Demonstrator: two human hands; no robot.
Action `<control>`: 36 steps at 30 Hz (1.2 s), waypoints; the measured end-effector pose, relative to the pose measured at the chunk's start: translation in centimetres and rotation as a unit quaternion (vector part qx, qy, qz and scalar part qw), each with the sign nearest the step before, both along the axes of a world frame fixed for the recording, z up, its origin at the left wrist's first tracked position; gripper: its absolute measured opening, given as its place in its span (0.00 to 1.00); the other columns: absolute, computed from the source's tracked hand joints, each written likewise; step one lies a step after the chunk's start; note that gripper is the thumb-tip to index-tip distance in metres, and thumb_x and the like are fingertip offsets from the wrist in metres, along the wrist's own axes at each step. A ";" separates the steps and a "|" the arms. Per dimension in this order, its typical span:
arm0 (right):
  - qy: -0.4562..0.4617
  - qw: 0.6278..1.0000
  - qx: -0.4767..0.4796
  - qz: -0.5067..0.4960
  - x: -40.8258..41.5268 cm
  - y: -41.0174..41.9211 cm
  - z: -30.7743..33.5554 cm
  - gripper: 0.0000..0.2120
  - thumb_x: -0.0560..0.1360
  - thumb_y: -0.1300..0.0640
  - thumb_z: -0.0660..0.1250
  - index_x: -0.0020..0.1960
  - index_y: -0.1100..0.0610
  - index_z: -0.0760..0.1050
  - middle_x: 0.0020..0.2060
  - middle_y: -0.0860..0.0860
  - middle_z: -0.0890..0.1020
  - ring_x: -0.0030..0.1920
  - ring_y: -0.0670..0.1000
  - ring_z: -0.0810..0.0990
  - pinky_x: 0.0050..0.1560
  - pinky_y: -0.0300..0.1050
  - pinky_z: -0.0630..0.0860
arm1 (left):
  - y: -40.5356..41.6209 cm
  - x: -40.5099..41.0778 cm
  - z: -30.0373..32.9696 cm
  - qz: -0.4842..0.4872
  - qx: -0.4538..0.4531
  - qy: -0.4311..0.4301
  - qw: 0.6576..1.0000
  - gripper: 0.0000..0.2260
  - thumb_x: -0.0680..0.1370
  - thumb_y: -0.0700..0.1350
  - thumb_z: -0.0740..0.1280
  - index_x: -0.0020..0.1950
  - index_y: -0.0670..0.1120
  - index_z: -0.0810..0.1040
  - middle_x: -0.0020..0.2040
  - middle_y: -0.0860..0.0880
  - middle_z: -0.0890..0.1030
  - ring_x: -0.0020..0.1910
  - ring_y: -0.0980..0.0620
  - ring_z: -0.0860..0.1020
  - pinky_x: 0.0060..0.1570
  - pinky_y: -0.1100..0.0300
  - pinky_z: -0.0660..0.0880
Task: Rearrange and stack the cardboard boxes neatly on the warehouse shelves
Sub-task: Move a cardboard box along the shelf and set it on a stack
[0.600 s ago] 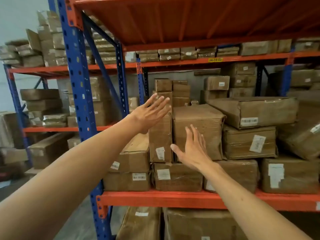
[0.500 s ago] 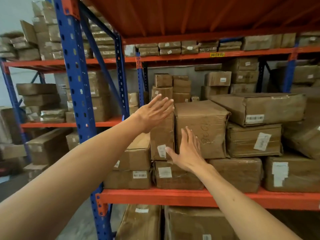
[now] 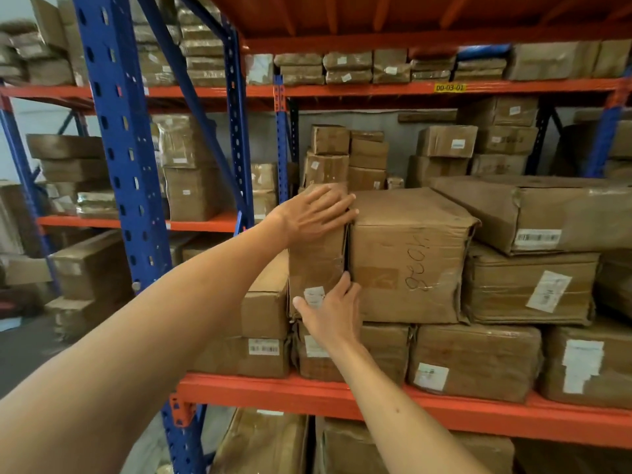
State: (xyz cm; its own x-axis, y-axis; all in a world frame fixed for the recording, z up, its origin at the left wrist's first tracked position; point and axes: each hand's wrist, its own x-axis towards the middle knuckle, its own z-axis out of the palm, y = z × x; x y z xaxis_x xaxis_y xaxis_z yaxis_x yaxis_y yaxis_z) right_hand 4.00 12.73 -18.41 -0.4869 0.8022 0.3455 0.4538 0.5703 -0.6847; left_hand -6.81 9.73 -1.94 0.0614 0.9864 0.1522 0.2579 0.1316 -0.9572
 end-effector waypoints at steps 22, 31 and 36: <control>-0.025 0.973 0.222 0.065 -3.4 -1.8 4.6 0.67 0.68 0.53 0.83 0.83 0.49 0.31 0.83 0.59 0.51 0.82 0.65 0.55 0.70 0.67 0.74 | -11.2 -7.6 5.0 0.016 0.107 -0.043 0.993 0.52 0.67 0.60 0.77 0.78 0.41 0.50 0.71 0.32 0.67 0.68 0.34 0.71 0.76 0.41 0.61; -0.193 0.882 0.400 0.156 -8.2 -0.9 5.5 0.58 0.68 0.59 0.82 0.85 0.52 0.46 0.81 0.56 0.59 0.80 0.62 0.60 0.75 0.60 0.69 | -16.6 -13.3 -9.9 0.137 0.274 -0.326 0.894 0.39 0.63 0.49 0.80 0.67 0.31 0.71 0.59 0.31 0.76 0.58 0.28 0.76 0.68 0.35 0.71; -0.202 0.891 0.354 0.200 -8.8 0.2 6.0 0.55 0.70 0.64 0.79 0.85 0.47 0.48 0.83 0.52 0.54 0.81 0.61 0.52 0.63 0.64 0.79 | -17.1 -15.7 -11.0 0.160 0.245 -0.278 0.915 0.51 0.74 0.69 0.68 0.80 0.31 0.57 0.80 0.31 0.59 0.82 0.33 0.51 0.79 0.42 0.34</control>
State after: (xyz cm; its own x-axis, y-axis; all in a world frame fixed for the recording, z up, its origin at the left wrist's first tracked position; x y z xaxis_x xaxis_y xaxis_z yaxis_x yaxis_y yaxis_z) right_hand -4.79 12.94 -12.42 -0.8849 0.1861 0.4269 0.2443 0.9659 0.0853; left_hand -22.56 -7.41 -12.93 -0.4406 0.7450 0.5008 0.5603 0.6641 -0.4951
